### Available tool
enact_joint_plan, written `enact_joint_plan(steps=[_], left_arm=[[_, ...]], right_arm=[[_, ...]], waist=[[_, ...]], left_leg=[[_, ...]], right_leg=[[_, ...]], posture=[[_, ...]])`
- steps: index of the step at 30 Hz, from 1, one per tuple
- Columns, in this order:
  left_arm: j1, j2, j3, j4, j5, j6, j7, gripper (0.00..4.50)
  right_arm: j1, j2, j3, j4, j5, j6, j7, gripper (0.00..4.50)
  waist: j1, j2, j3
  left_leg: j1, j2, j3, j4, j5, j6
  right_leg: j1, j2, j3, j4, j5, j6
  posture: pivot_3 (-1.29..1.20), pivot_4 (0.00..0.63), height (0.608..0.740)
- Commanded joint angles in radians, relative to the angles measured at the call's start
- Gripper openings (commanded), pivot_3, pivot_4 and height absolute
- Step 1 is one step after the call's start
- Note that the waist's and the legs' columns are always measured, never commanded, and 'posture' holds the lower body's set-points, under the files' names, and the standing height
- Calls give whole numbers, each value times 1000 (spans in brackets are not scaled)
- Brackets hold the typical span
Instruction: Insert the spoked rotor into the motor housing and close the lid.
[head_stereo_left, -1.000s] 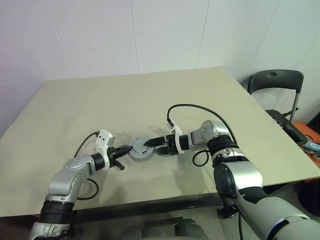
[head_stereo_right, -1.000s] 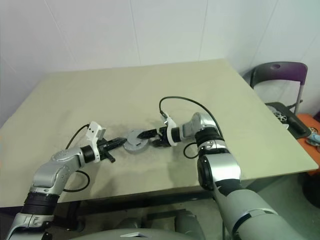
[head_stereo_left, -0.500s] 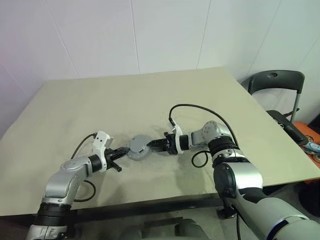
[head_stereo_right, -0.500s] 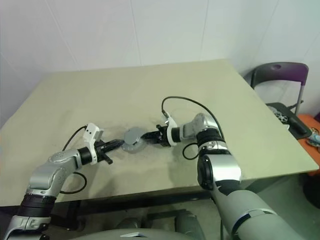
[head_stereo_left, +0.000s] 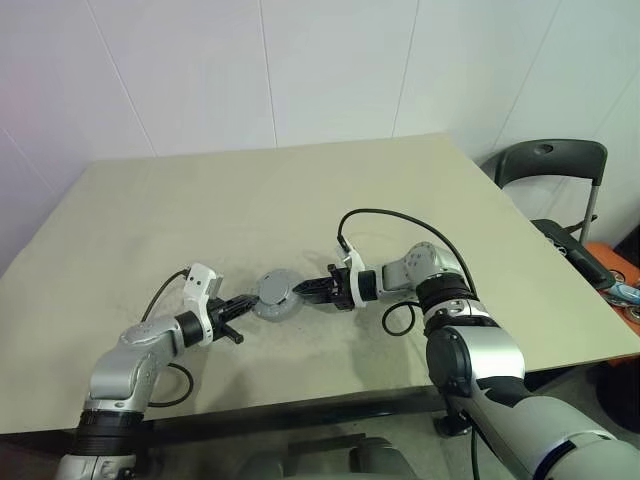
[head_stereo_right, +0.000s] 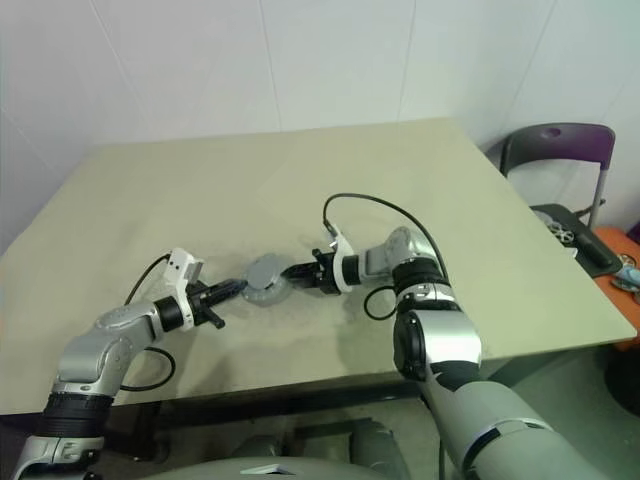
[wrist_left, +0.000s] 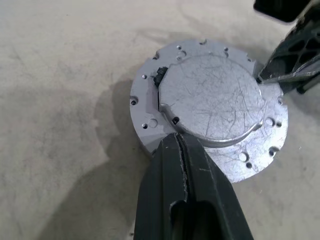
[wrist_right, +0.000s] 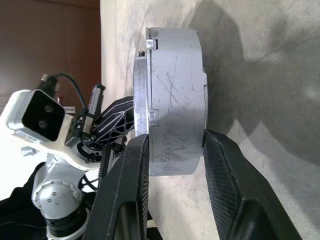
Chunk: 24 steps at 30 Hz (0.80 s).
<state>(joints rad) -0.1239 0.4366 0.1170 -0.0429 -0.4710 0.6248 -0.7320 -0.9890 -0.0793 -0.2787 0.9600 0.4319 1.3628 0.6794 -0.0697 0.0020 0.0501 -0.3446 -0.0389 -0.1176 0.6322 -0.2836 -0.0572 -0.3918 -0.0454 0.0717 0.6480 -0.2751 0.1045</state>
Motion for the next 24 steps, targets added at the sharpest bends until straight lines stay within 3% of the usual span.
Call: enact_joint_plan(steps=[1,7,11,14,24], left_arm=[[-28,-21,80,-78,-113,22,2,0],[-39,-74,331,-82,-312,100,179,0],[23,-92,414,-109,-457,170,209,0],[75,-106,452,-116,-553,212,217,612],[141,-192,464,-134,-840,289,315,3837]], right_arm=[[-20,23,-10,-53,55,15,19,1223],[-27,17,-18,-98,80,28,35,1223],[-38,-3,-18,-130,101,49,50,1223],[-50,-21,-20,-139,115,60,52,1223],[-84,-48,-36,-167,159,84,46,1223]], waist=[[-1,0,0],[-3,0,0],[-1,0,0],[1,-1,0],[0,-1,0]], left_leg=[[-3,0,0,0,0,0],[-13,1,0,0,0,0],[-14,0,0,-1,0,0],[-14,0,0,0,0,0],[-13,0,0,0,0,0]], right_leg=[[-3,0,0,0,0,0],[-14,-1,0,1,1,0],[-14,-1,0,1,0,0],[-14,-3,0,0,0,0],[-12,-1,0,1,0,0]], posture=[[0,0,740],[0,0,740],[0,0,740],[0,0,740],[0,0,740]])
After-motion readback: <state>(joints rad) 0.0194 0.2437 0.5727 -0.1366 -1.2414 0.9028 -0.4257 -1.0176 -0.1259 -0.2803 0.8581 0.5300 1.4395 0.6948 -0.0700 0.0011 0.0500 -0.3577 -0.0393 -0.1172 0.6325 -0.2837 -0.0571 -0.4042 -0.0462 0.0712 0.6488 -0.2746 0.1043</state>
